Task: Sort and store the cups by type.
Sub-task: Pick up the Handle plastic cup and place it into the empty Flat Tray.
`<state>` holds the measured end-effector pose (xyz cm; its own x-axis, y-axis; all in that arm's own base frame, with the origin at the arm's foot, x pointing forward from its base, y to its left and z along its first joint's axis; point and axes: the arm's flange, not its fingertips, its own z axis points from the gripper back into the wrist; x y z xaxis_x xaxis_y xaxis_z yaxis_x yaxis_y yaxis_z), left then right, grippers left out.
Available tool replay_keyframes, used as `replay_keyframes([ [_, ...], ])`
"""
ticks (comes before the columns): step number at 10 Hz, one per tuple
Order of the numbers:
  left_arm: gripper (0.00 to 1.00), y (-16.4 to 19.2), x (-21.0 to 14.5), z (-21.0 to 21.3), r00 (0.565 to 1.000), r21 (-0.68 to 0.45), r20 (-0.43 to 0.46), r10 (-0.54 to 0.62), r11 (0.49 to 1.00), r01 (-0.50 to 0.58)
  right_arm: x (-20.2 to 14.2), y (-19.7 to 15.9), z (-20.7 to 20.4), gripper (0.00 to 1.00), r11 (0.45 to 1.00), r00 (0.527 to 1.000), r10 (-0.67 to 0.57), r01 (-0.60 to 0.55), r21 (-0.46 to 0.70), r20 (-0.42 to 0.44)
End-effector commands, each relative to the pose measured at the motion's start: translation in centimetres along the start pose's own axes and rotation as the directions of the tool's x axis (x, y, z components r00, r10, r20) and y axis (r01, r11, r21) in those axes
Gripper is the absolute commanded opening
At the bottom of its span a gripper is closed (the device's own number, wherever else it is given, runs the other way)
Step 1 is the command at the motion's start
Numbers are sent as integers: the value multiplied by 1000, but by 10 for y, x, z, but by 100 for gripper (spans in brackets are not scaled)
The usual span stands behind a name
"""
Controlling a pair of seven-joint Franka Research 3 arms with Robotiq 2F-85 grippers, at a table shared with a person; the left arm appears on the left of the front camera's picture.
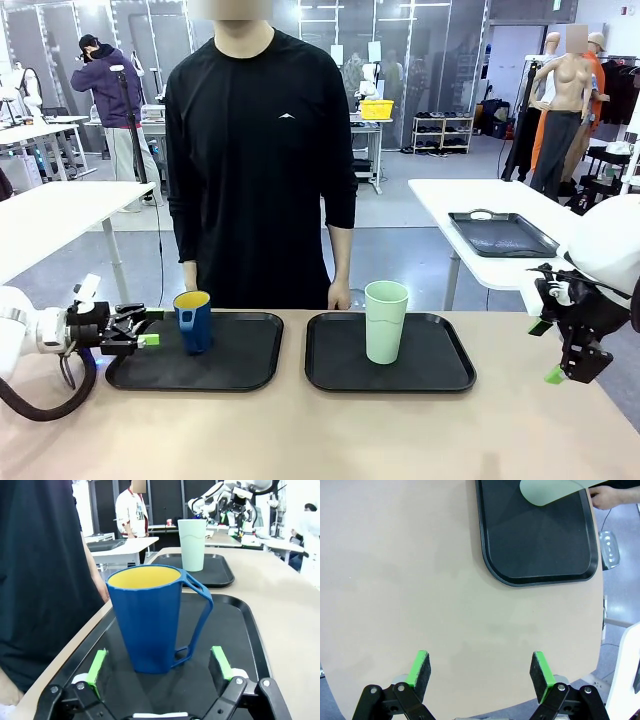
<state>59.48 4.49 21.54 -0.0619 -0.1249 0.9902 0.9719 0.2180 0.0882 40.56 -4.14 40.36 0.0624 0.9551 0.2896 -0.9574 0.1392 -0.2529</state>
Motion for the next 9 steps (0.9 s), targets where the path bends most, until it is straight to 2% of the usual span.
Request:
replay_keyframes([
  [1,100,-12,22,15,995,28,-87,-51,998,53,2,1,0,100,1000,1000,-18,18,-7,-15],
  [2,100,-15,26,23,987,68,-144,-71,994,81,2,1,0,100,1000,1000,-18,18,-7,-15],
  [4,100,-20,30,38,982,127,-172,-79,987,102,2,1,0,100,1000,1000,-18,18,-7,-15],
  [5,100,-24,36,44,968,185,-235,-87,974,133,2,1,0,100,1000,1000,-18,18,-7,-15],
  [6,100,-27,43,49,961,218,-258,-97,963,156,2,1,0,100,1000,1000,-18,18,-7,-15],
  [8,100,-24,47,54,964,239,-250,-92,959,154,2,1,0,100,1000,1000,-18,18,-7,-15],
  [9,100,-6,52,61,970,194,-234,-63,975,110,2,1,0,100,1000,1000,-18,18,-7,-15],
])
